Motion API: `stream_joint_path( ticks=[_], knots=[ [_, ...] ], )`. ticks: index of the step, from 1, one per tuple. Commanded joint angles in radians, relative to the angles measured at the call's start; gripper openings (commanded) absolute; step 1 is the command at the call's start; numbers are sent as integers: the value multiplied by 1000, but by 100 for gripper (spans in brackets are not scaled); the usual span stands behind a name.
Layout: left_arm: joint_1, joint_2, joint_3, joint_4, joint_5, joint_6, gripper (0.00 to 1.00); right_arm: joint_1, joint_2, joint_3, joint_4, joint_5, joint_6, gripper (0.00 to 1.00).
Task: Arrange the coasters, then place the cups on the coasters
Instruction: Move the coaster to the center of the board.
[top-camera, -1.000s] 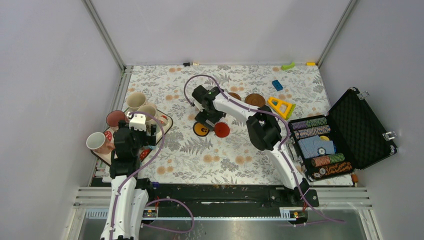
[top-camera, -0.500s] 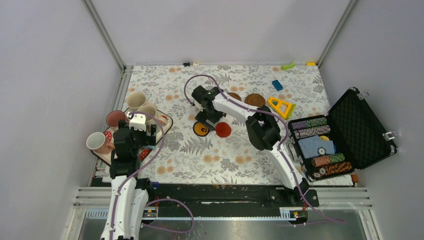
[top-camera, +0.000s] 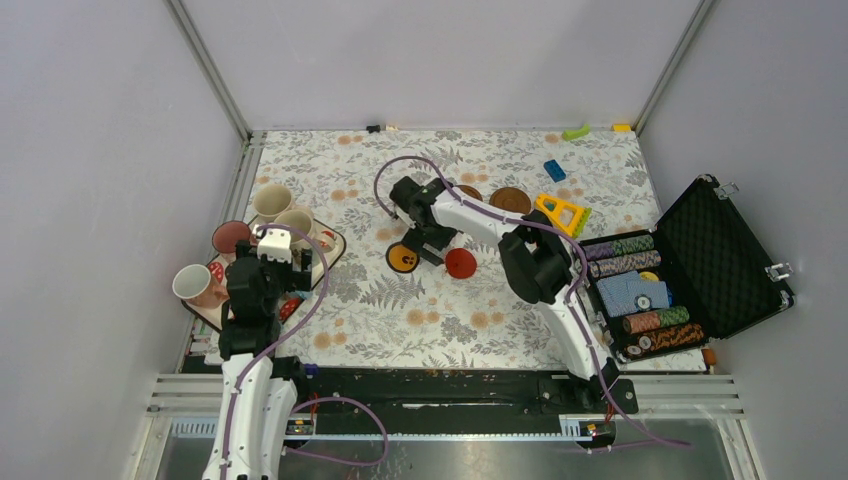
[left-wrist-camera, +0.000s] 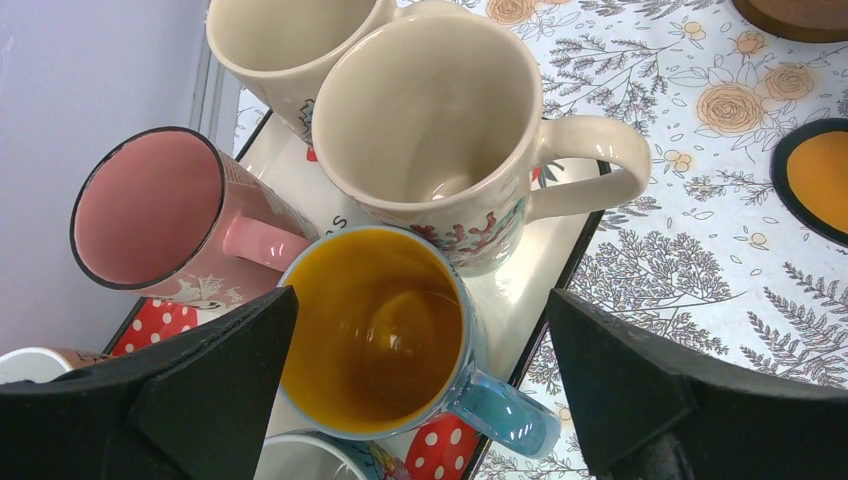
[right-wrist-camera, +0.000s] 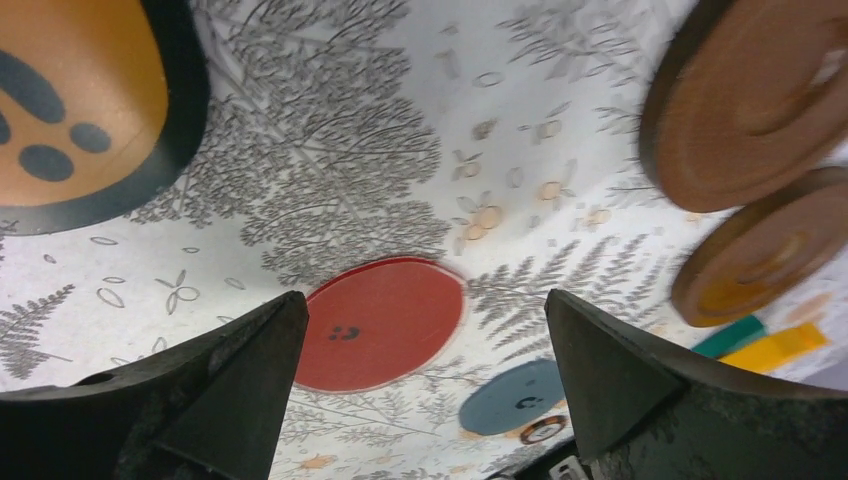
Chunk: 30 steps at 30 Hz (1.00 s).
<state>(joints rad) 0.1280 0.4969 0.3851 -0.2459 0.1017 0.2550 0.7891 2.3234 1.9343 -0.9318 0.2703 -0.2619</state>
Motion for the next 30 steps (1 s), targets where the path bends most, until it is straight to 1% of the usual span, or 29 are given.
stream_joint_path(
  ticks=[1, 3, 5, 7, 9, 11, 14, 15, 18, 21, 22, 23, 25, 27, 30],
  knots=[
    [4, -11, 18, 38, -5, -8, 99, -8, -126, 122, 8, 100, -59, 98],
    [4, -17, 17, 48, -37, -14, 99, -12, -218, 137, 7, 113, -75, 99],
    [6, -28, 15, 65, -87, -21, 99, -22, -350, 86, 9, 79, -68, 100],
    [5, -34, 17, 105, -189, -26, 99, -38, -564, -49, 37, -30, -55, 100],
    [6, -21, 66, 90, -326, -27, 99, -45, -744, -255, 98, -113, -85, 100],
    [7, 22, 169, 2, -417, -5, 99, -45, -896, -426, 117, -176, -141, 100],
    [23, 101, 349, -180, -427, 49, 99, -47, -1055, -674, 119, -226, -210, 100],
    [31, 128, 403, -229, -424, 65, 99, -46, -1085, -726, 125, -232, -217, 100],
    [83, 193, 548, -336, -344, 112, 99, -46, -1119, -825, 166, -239, -195, 99],
    [117, 248, 630, -412, -233, 147, 99, -46, -1097, -847, 213, -285, -126, 100],
    [121, 265, 647, -437, -175, 157, 99, -44, -1082, -842, 199, -316, -133, 99],
    [121, 283, 661, -457, -129, 162, 99, -44, -1067, -836, 181, -315, -141, 100],
    [120, 315, 681, -496, -20, 170, 99, -45, -1068, -874, 223, -258, -124, 100],
    [121, 335, 686, -503, 60, 176, 99, -44, -1074, -922, 260, -265, -127, 100],
    [120, 372, 698, -515, 173, 161, 99, -44, -1051, -933, 269, -267, -128, 100]
  ],
)
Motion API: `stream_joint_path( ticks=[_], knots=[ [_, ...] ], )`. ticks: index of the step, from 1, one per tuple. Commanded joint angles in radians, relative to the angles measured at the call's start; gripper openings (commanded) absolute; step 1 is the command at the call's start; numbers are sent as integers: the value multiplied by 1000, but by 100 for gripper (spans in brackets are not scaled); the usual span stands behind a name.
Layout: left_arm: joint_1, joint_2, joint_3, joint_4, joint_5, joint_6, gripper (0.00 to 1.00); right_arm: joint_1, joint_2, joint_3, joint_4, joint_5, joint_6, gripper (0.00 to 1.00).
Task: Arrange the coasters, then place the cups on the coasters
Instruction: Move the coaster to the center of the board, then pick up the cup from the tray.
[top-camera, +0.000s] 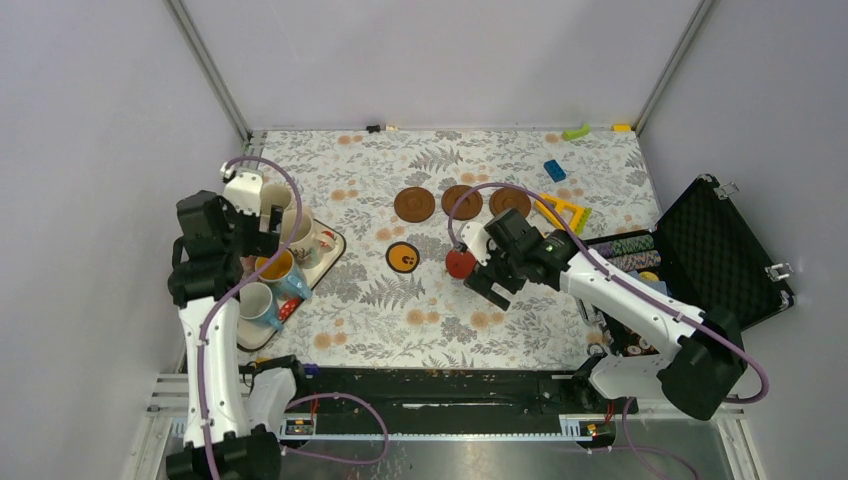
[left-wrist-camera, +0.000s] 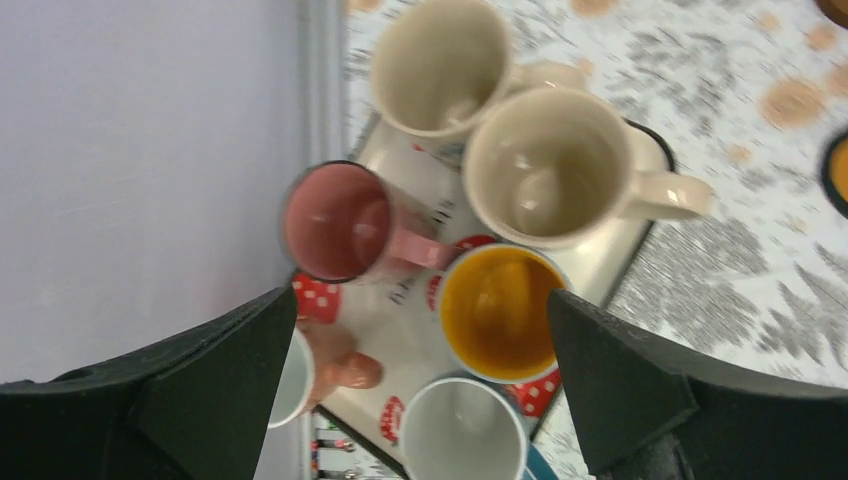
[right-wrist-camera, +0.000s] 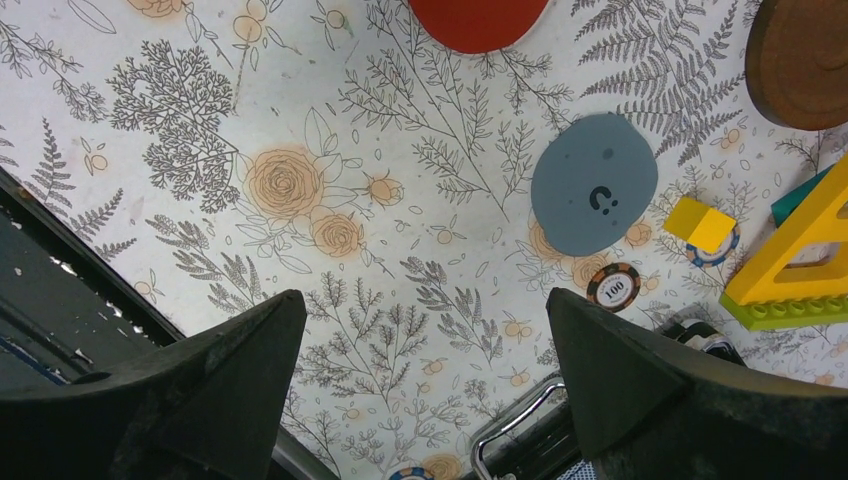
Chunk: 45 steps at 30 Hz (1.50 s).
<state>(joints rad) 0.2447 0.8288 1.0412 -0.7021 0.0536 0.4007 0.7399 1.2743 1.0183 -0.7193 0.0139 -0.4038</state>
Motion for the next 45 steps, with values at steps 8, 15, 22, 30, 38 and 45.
stream_joint_path(
  ticks=[8, 15, 22, 30, 38, 45],
  knots=[
    [-234, 137, 56, -52, 115, -35, 99, 4, 12, -24, 73, -12, 18, 100],
    [-318, 223, 108, -34, 47, -85, 99, 7, 11, 27, 89, -102, 26, 100],
    [-75, -34, -99, 92, 217, -134, 99, 78, 231, 413, 94, -276, 38, 100],
    [243, -343, -449, 247, 371, -198, 99, 224, 812, 1175, -71, -184, 24, 100],
    [444, -232, -438, 221, 593, -166, 99, 272, 1155, 1540, -59, -186, -13, 100],
    [505, -129, -423, 183, 736, -99, 99, 288, 1277, 1596, 49, -154, -23, 100]
  ],
)
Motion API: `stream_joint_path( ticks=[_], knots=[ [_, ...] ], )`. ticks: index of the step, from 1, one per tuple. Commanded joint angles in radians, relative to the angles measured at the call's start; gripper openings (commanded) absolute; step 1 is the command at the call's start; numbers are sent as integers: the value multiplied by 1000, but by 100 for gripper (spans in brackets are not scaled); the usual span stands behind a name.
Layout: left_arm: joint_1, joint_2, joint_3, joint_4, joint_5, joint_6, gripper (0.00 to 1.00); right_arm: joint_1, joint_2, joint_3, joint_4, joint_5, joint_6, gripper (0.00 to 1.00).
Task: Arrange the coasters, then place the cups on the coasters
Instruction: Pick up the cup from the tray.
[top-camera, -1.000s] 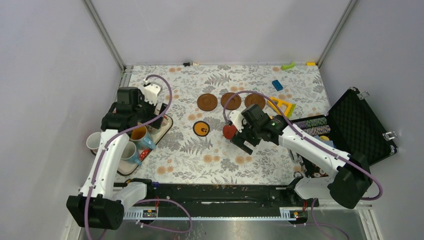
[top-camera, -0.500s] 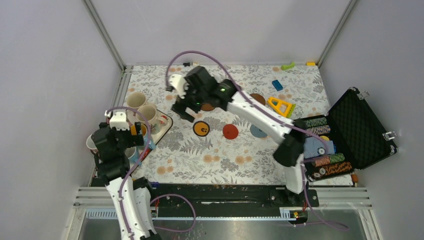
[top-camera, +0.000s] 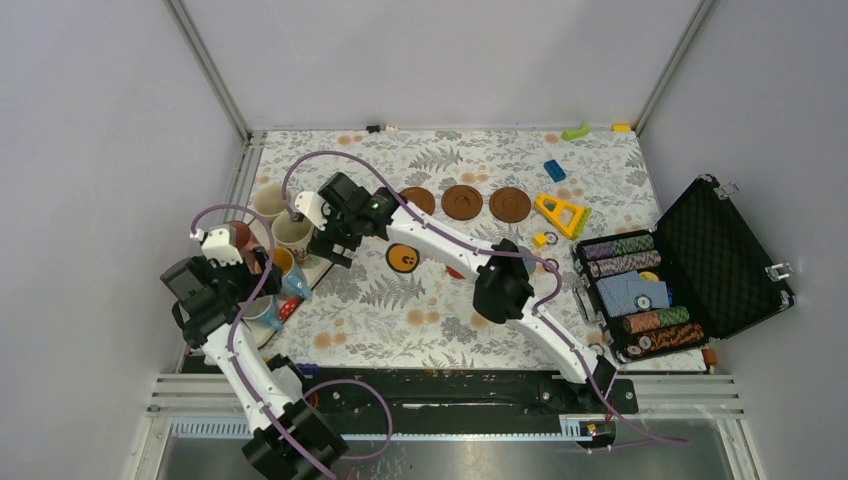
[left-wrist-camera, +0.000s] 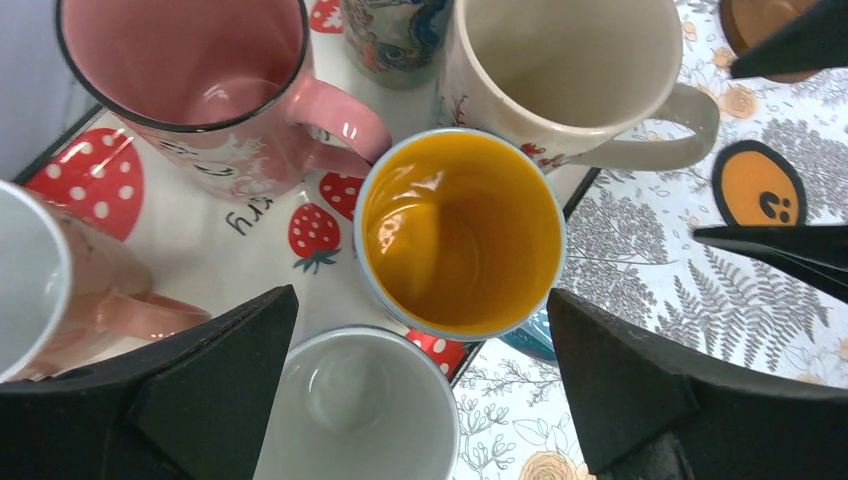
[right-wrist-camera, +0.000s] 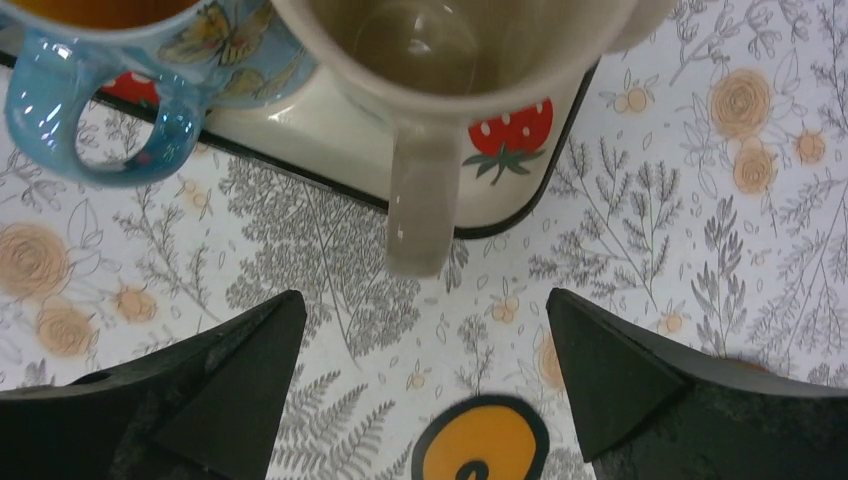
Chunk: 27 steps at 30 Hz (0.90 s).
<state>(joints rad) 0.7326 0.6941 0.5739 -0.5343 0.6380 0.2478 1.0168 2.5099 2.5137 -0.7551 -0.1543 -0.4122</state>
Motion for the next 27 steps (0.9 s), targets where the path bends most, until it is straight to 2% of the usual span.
stream_joint_path(
  ticks=[1, 9, 12, 13, 15, 17, 18, 23, 27],
  knots=[
    [17, -1, 38, 19, 151, 56, 99, 12, 42, 86, 107, 3, -18, 100],
    [17, -76, -1, 86, 90, 6, 99, 31, 72, 71, 244, -27, -51, 96],
    [18, -78, -6, 94, 80, 1, 99, 38, 102, 96, 287, -26, -61, 86],
    [18, -76, -7, 95, 75, 0, 99, 41, 114, 111, 296, -28, -63, 80],
    [18, -68, -5, 98, 67, -3, 99, 44, 131, 132, 309, -21, -66, 56],
    [17, -65, -5, 100, 60, -5, 99, 48, 136, 141, 318, 0, -74, 17],
    [17, -63, -6, 101, 58, -7, 99, 51, 136, 146, 318, 15, -83, 1],
    [17, -69, -9, 110, 50, -11, 99, 51, 65, 152, 267, 65, -138, 0],
    [17, -73, -11, 111, 44, -15, 99, 49, -63, 74, 209, 119, -150, 0]
  ],
)
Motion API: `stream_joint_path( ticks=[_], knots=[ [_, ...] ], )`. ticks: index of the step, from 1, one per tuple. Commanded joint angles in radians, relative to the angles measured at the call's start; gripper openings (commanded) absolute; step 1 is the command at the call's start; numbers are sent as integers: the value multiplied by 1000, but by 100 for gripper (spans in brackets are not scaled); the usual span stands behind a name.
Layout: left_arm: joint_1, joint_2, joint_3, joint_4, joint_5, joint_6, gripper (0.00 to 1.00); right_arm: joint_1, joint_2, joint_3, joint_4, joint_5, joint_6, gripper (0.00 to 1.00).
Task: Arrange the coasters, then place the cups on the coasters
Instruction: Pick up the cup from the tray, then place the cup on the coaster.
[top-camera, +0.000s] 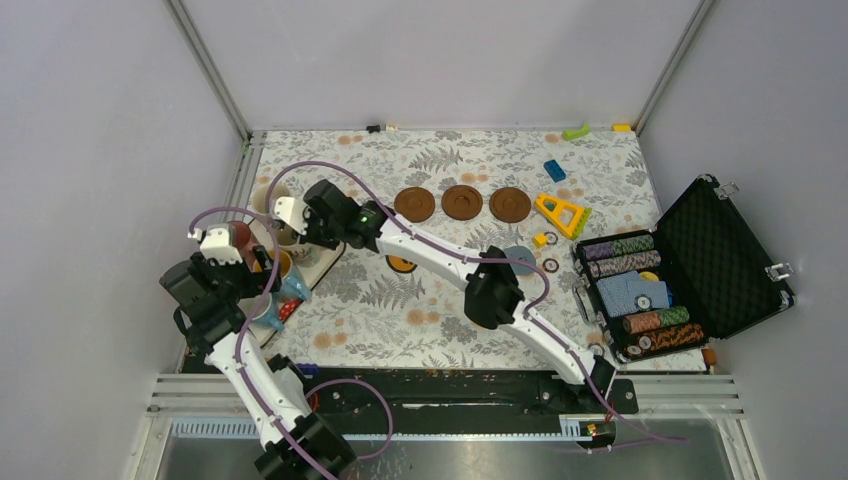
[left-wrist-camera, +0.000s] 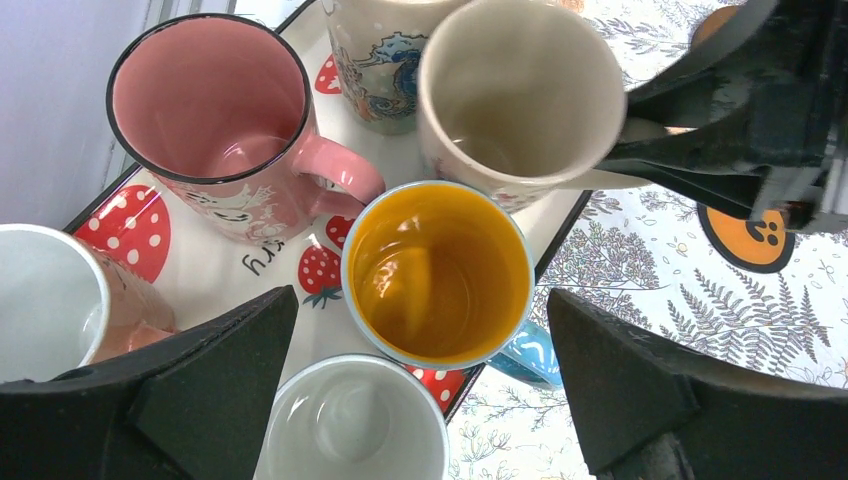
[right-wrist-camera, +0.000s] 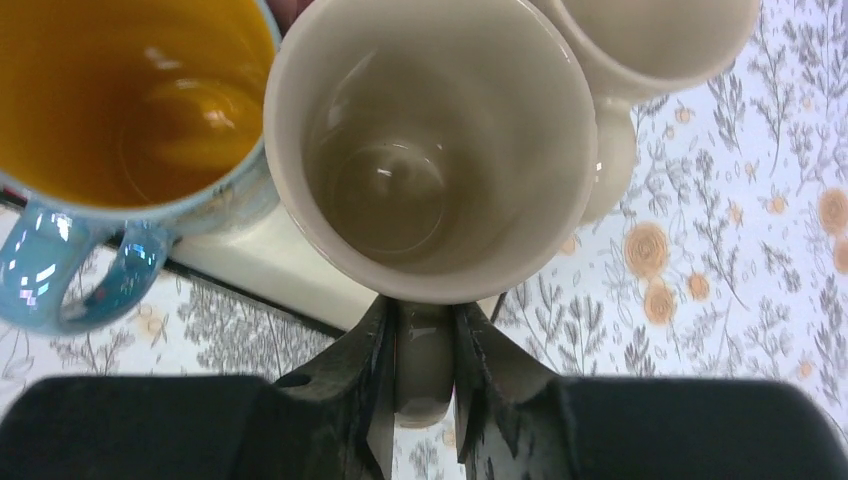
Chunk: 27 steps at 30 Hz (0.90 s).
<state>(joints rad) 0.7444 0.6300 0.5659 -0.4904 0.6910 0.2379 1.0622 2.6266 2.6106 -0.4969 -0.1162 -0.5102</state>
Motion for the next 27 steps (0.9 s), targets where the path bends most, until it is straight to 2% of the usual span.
stream_joint_path(
  ticks=[1, 6, 12, 17, 21, 24, 27],
  knots=[
    [6, -12, -3, 67, -12, -5, 99, 5, -222, -56, -64, 96, -52, 0],
    [5, -33, -10, 71, -20, -9, 99, 3, -482, -347, -83, 214, -69, 0],
    [6, -41, -14, 80, -47, -20, 99, -47, -887, -862, 45, 313, -70, 0],
    [6, -33, -15, 85, -57, -26, 99, -153, -1277, -1232, 112, 303, 0, 0],
    [6, -37, -15, 83, -31, -25, 99, -272, -1576, -1558, 223, 252, -4, 0],
    [5, -42, -18, 85, -21, -25, 99, -350, -1706, -1670, 232, 244, -19, 0],
    [5, -44, -18, 81, -12, -23, 99, -363, -1748, -1717, 216, 293, -38, 0]
  ],
)
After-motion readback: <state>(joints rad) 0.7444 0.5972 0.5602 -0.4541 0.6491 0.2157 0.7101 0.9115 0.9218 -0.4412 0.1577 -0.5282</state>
